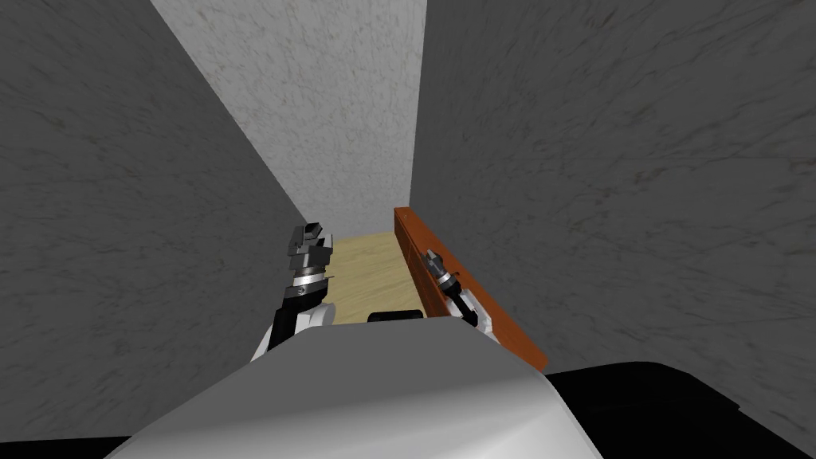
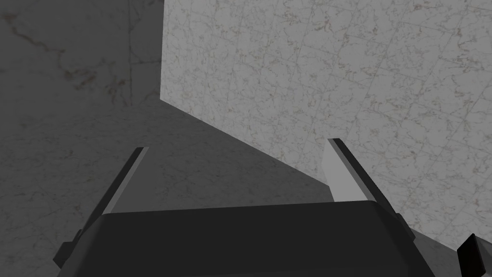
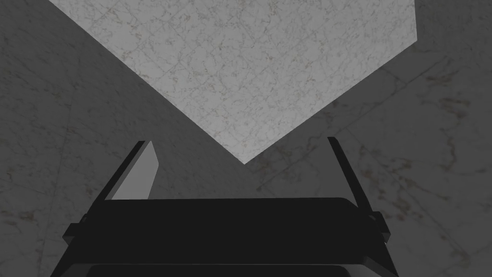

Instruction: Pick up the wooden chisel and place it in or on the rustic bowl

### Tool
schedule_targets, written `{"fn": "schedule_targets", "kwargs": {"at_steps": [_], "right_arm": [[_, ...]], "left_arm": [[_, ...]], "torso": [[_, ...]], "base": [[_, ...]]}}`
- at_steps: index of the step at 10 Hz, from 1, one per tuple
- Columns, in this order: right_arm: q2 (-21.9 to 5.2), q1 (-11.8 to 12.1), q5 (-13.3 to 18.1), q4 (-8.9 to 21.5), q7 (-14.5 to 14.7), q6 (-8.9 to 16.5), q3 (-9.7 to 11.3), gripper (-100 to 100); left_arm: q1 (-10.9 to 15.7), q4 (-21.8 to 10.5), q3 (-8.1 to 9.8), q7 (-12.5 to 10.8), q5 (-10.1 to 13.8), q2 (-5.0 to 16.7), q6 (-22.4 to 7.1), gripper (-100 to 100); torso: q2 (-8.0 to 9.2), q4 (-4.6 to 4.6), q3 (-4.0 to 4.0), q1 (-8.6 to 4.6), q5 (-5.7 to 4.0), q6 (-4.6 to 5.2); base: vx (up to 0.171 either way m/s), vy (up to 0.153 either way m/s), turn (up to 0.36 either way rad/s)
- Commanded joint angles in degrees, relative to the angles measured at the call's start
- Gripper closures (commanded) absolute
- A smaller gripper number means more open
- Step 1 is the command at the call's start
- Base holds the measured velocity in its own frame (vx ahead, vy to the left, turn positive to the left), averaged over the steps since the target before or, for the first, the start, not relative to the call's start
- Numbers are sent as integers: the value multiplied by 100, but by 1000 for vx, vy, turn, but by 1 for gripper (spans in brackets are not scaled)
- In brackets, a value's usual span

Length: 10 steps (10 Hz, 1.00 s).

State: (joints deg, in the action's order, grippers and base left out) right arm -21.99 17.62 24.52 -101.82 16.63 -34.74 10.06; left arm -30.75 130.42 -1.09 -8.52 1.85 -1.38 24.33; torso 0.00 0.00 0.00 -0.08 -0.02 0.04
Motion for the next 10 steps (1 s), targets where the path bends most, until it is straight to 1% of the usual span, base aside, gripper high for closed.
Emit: {"fn": "schedule_targets", "kwargs": {"at_steps": [1,2,3,4,5,6,7,8,9,10], "right_arm": [[-155,-154,286,286,156,43,160,-100],[-155,-154,386,333,156,43,160,-100],[-301,-266,586,597,280,68,296,-100],[-301,-266,703,597,280,68,296,-100],[-446,-376,908,788,400,95,438,-100],[-446,-376,1026,867,400,95,438,-100],[-592,-483,1214,1093,518,126,586,-100],[-592,-483,1354,1140,518,126,586,-100],[-740,-588,1544,1311,632,159,739,-100],[-740,-588,1687,1416,632,159,739,-100]], "left_arm": [[0,0,0,0,0,0,0,0],[1,0,0,0,0,0,0,0],[0,0,0,0,0,0,0,0],[0,0,0,0,0,0,0,0],[0,0,0,0,0,0,0,0],[0,0,0,0,0,0,0,0],[0,0,0,0,0,0,0,0],[0,0,0,0,0,0,0,0],[0,0,0,0,0,0,0,0],[0,0,0,0,0,0,0,0]], "torso": [[0,0,0,0,0,0],[-1,0,-1,-1,0,-3],[0,0,0,-1,0,0],[-1,0,-1,-1,0,-2],[-1,0,-1,-1,0,1],[-2,0,-1,-2,0,-2],[-2,0,-1,-1,0,1],[-3,-1,-2,-2,0,-1],[-3,-1,-2,-2,0,1],[-4,-1,-2,-3,0,-1]], "base": [[-11,-14,127],[-9,-17,65],[-7,-16,109],[-3,-15,63],[-6,-14,127],[-5,-18,65],[-2,-19,109],[0,-17,64],[-1,-18,109],[1,-18,71]]}}
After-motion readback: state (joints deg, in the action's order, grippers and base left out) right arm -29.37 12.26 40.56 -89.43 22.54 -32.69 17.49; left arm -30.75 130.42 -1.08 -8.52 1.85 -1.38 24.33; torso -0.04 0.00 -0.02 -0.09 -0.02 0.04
